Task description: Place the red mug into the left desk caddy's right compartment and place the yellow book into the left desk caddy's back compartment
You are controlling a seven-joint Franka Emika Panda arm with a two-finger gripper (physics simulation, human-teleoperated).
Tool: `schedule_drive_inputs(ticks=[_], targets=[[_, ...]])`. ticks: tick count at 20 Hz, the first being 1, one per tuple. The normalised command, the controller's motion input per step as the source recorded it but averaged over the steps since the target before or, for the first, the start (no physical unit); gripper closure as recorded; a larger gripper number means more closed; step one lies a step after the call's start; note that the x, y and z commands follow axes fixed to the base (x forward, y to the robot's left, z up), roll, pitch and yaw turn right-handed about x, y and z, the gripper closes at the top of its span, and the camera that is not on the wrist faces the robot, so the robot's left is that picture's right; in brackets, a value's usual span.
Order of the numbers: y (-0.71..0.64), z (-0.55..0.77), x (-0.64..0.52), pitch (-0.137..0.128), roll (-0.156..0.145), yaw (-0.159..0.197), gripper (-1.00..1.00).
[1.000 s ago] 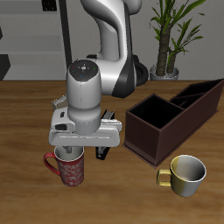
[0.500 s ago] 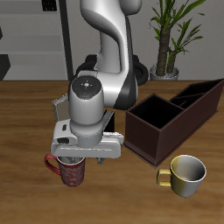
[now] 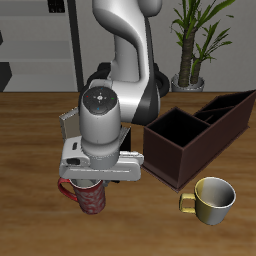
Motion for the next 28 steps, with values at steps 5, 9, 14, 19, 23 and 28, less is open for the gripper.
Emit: schedule_drive_inputs(ticks=[5,9,14,19,23,28], targets=[[0.03,0.33,-0.09,-0.048,-0.007,0.016,1.00],[0.01,0.57,-0.15,-0.070,-0.006,0.013,1.00],[-0.04,0.57,-0.16,-0.059,-0.042,0.036,1.00],[-0.07,0.86,-0.32,-0.083,-0.066,0.019,1.00],[0.06,0.67,-0.36,-0.069,-0.048,-0.006,1.00],[0.12,0.61,-0.40,-0.064,-0.045,-0.003,1.00]])
